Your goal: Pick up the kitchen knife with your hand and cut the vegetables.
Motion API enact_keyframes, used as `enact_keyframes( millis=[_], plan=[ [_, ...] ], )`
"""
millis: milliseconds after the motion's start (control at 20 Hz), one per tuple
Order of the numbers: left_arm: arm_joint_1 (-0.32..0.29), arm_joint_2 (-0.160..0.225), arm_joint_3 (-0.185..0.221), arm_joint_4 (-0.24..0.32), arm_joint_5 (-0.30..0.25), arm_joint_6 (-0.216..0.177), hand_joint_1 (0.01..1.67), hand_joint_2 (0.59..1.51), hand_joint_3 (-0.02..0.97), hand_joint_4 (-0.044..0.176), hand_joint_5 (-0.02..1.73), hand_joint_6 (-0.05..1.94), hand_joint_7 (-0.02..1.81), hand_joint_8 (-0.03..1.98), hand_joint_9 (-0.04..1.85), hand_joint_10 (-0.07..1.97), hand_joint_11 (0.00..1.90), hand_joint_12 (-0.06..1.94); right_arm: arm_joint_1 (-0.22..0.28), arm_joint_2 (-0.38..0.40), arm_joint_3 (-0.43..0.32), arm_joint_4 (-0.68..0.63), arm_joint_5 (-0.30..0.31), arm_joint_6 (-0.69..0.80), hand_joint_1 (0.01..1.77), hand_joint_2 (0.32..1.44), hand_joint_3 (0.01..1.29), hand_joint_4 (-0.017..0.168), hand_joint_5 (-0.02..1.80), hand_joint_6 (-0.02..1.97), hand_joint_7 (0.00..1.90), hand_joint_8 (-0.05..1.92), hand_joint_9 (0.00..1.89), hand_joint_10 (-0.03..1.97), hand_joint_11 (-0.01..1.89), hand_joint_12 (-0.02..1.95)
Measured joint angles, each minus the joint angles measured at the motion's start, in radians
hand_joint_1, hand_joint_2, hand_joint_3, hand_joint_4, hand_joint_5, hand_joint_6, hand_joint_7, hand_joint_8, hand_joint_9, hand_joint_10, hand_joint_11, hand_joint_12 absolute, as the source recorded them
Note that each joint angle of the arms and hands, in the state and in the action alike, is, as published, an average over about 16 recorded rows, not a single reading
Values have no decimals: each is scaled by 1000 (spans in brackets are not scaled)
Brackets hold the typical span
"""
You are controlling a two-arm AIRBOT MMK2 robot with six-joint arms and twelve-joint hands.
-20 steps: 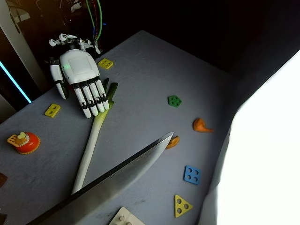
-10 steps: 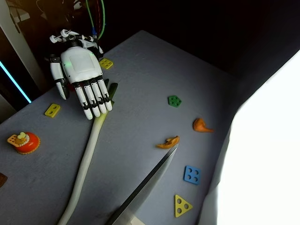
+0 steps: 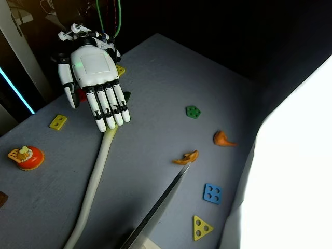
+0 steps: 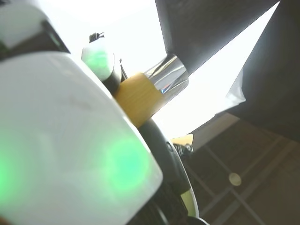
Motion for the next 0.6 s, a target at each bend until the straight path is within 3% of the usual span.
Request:
enact_keyframes(
  millis=[600],
  plan=[
    [-94, 28, 0, -70, 56, 44, 25, 1511, 38, 3, 90, 5, 111, 4, 82, 12, 22, 272, -66, -85, 111, 39, 17, 80, 1533, 619, 997, 165, 1344, 1891, 1507, 1750, 1547, 1795, 1567, 1814]
  ],
)
